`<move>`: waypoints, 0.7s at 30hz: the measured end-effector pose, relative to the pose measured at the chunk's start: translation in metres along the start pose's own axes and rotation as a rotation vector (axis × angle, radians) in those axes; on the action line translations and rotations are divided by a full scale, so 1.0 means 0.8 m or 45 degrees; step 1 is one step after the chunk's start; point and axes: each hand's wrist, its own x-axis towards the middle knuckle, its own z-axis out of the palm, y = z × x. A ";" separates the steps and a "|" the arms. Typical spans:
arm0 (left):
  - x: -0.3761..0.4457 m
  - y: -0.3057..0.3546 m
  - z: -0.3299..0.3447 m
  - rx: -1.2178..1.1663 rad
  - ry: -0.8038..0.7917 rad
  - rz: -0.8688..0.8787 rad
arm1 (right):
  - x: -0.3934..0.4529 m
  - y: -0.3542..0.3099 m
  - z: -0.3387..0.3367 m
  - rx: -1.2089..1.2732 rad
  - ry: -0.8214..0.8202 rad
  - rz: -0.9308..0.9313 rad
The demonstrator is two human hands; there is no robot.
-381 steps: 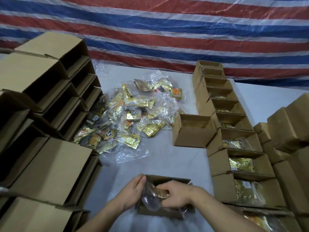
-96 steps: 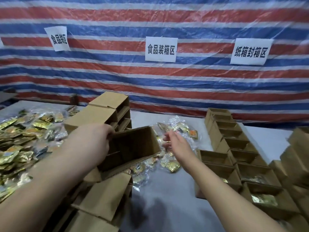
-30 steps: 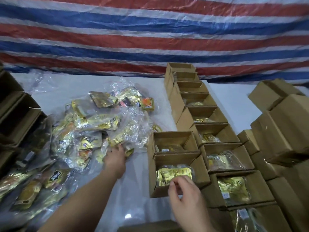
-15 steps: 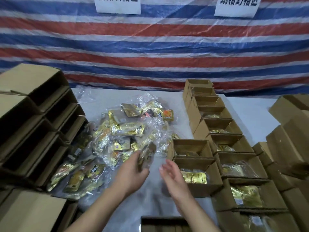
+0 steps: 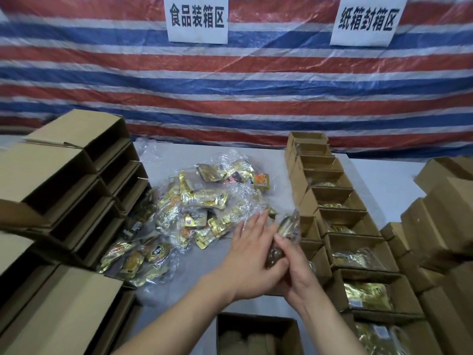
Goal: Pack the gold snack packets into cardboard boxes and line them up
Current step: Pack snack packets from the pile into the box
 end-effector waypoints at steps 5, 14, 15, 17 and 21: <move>-0.068 -0.052 0.028 -0.508 0.112 -0.363 | -0.025 -0.005 -0.058 -0.103 0.043 0.028; -0.154 -0.127 0.140 -0.726 -0.201 -0.791 | -0.047 0.042 -0.086 -1.106 -0.410 0.263; -0.155 -0.130 0.144 -0.751 -0.173 -0.803 | -0.049 0.050 -0.086 -1.234 -0.452 0.262; -0.155 -0.132 0.150 -0.750 -0.172 -0.787 | -0.051 0.064 -0.086 -1.565 -0.534 0.243; -0.154 -0.136 0.162 -0.730 -0.194 -0.700 | -0.049 0.088 -0.091 -1.930 -0.693 0.350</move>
